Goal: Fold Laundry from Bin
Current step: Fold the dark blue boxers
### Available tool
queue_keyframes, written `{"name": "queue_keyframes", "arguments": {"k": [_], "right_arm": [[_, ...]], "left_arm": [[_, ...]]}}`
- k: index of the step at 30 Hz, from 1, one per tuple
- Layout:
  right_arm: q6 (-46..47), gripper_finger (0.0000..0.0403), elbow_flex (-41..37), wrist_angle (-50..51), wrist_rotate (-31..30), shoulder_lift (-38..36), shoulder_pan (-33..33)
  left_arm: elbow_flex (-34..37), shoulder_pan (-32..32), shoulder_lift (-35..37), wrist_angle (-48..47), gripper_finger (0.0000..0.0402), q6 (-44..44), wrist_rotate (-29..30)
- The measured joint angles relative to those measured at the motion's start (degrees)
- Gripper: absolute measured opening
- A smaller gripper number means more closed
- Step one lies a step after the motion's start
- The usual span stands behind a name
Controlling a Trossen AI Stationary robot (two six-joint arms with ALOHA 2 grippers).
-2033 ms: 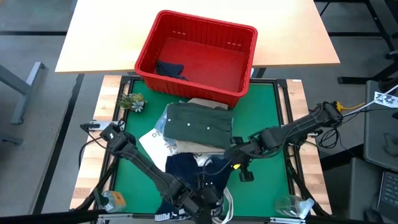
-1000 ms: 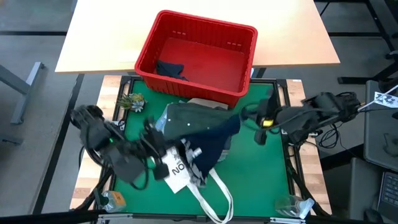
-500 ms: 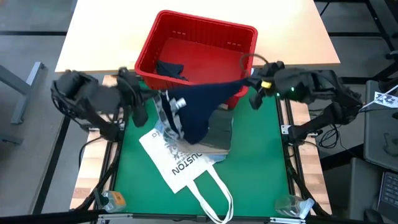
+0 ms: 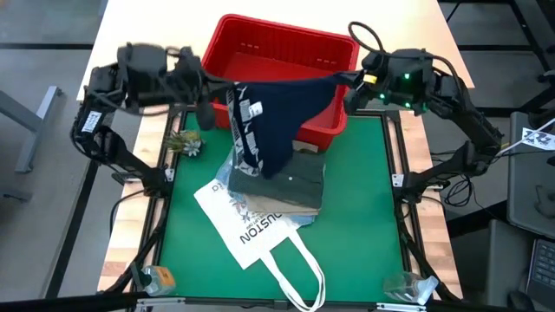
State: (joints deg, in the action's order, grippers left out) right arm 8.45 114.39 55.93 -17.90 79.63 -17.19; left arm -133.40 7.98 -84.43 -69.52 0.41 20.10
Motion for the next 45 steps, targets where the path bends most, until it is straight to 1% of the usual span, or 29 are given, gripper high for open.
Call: {"name": "queue_keyframes", "arguments": {"k": [2, 4, 8, 11, 13, 15, 21, 25, 30, 34, 38, 41, 45], "right_arm": [[-1.69, 0.0003, 0.0, 0.56, -0.04, 0.09, -1.46], [-3.25, 0.0003, -0.02, 1.23, -0.05, 0.06, -2.51], [-4.29, 0.0003, 0.0, 4.2, 0.04, -0.42, -3.88], [-4.07, 0.0003, -0.03, 11.59, 1.37, -0.52, -3.82], [-2.05, 0.0003, -0.96, 16.26, 3.17, -0.54, -2.63], [0.4, 0.0003, -2.92, 19.82, 4.07, -0.77, -0.25], [9.44, 0.0003, -8.34, 27.9, 3.3, -1.78, 9.54], [17.12, 0.0003, -12.52, 31.68, 2.79, -1.64, 17.29], [28.78, 0.0003, -18.7, 34.18, 2.5, -1.68, 26.78], [37.07, 0.0003, -23.59, 33.85, 4.17, -1.68, 34.08], [47.06, 0.0003, -28.71, 33.78, 5.49, -1.68, 40.99], [54.01, 0.0003, -32.42, 33.02, 5.8, -1.68, 45.92], [60.85, 0.0003, -36.92, 26.74, 7.22, -1.68, 51.46]], "left_arm": [[0.0, 3.8, -0.29, 3.83, 0.0, 2.61, -6.48], [0.0, 6.76, -0.56, 5.38, 0.0, 4.16, -11.59], [0.73, 11.26, -0.76, 0.76, 0.0, 4.41, -17.98], [3.85, 11.3, -0.75, -5.09, 0.0, 4.0, -22.5], [7.38, 9.47, -0.84, -6.86, 0.0, 1.87, -24.63], [11.31, 6.79, -0.89, -6.63, 0.0, 0.86, -26.16], [23.76, -2.14, -0.87, -4.48, 0.0, -1.2, -26.88], [33.11, -7.44, -0.89, 3.98, 0.0, -2.92, -26.86], [43.63, -12.03, -0.91, 19.0, 0.0, -3.07, -26.85], [50.12, -14.78, -0.84, 29.13, 0.0, -3.86, -26.81], [57.18, -17.7, -0.84, 39.0, 0.0, -7.0, -26.8], [61.03, -20.06, -0.84, 43.04, 0.0, -9.23, -26.78], [62.95, -23.42, -0.86, 45.57, 0.0, -12.11, -26.8]]}}
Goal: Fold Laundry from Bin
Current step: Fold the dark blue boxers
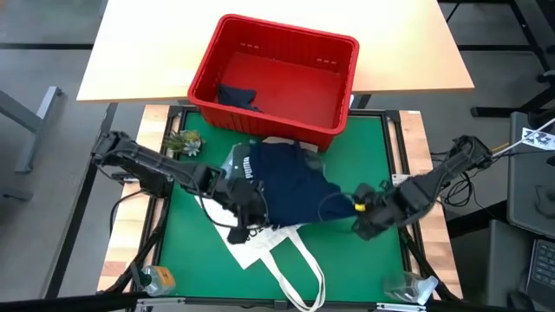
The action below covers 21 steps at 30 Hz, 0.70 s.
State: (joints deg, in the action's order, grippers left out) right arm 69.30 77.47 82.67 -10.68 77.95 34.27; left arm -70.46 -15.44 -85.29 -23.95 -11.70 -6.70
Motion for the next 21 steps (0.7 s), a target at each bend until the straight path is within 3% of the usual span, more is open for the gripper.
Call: {"name": "queue_keyframes", "arguments": {"k": [12, 21], "right_arm": [[5.89, 0.0003, -9.22, -32.05, 0.96, 1.78, 10.46], [5.28, 0.0003, -11.54, -40.81, 1.29, 10.42, 10.7]], "left_arm": [[0.02, -10.66, -0.72, 0.3, 0.0, -9.6, -1.51], [0.0, -16.56, -5.73, 0.5, 0.0, -10.67, 0.14]]}}
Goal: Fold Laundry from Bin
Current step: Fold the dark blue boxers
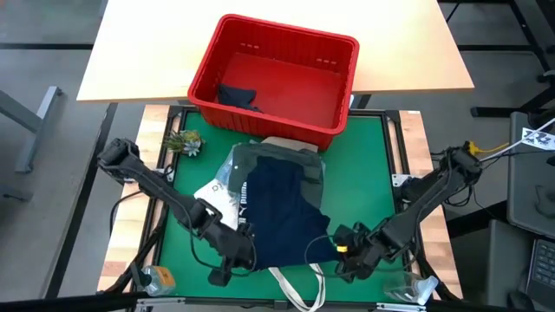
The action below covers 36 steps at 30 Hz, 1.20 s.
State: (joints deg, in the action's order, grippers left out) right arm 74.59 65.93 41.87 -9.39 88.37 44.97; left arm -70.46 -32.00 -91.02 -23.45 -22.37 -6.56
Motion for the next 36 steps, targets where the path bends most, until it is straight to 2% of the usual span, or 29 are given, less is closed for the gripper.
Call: {"name": "queue_keyframes", "arguments": {"k": [7, 14, 24, 28, 33, 36], "right_arm": [[-0.04, 0.0003, 0.0, 0.15, 0.46, 4.73, -0.45], [-0.04, 0.0003, 0.0, 0.13, 1.09, 5.05, -1.6], [-0.11, 0.0007, 0.0, 0.13, 3.05, 5.05, -1.62], [0.01, 0.0047, 0.0, 0.13, 3.77, 5.05, -1.62], [0.02, 0.012, 0.0, 0.15, 4.23, 5.05, -1.62], [-1.33, 0.0149, 0.0, 0.2, 6.33, 4.81, -2.72]], "left_arm": [[0.0, -0.68, -5.48, -0.08, 0.0, 0.22, 4.63], [0.0, 0.92, -6.3, -0.06, 0.0004, -1.52, 5.54], [0.0, 1.59, -6.3, -0.06, 0.0097, -4.57, 5.3], [0.0, 1.63, -6.3, -0.04, 0.0117, -4.63, 3.74], [0.0, 1.73, -6.1, -0.07, 0.0121, -5.61, 3.4], [0.0, 2.87, -4.79, -0.11, 0.0121, -7.56, 3.21]]}}
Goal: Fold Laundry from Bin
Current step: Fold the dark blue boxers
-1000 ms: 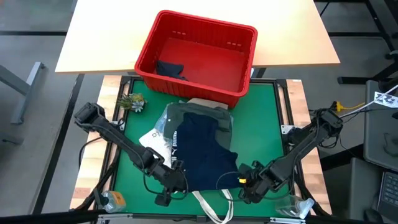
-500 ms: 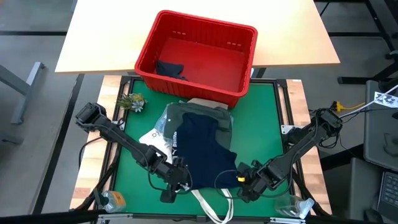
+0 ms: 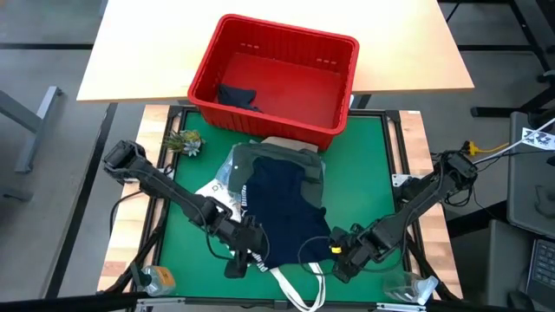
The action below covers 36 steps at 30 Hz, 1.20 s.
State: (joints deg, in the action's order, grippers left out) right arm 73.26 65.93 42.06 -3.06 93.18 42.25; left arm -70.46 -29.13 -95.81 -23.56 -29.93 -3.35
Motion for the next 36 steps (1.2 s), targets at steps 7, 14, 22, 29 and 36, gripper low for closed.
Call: {"name": "queue_keyframes", "arguments": {"k": [7, 14, 22, 29, 36], "right_arm": [[-9.52, 0.0165, 0.02, 0.0, 7.74, -2.53, -6.64], [-25.83, 0.0166, 0.04, -0.01, 2.71, -6.07, -14.61], [-39.49, 0.0166, 0.07, -0.99, -9.14, -8.3, -28.25], [-42.25, 0.0166, 0.07, -4.57, -9.29, -8.06, -39.96], [-45.52, 0.0166, 0.07, -8.58, -0.93, -8.06, -44.92]], "left_arm": [[0.0, 3.8, 8.85, -3.56, 0.0121, 0.37, -0.37], [0.0, 8.47, 18.76, -18.44, 0.0122, 0.45, 9.98], [0.0, 15.41, 23.35, -26.28, 0.0122, -1.84, 21.67], [0.0, 20.75, 22.95, -29.53, 0.0122, 0.37, 21.9], [0.0, 23.64, 22.98, -30.51, 0.0122, 0.53, 21.6]]}}
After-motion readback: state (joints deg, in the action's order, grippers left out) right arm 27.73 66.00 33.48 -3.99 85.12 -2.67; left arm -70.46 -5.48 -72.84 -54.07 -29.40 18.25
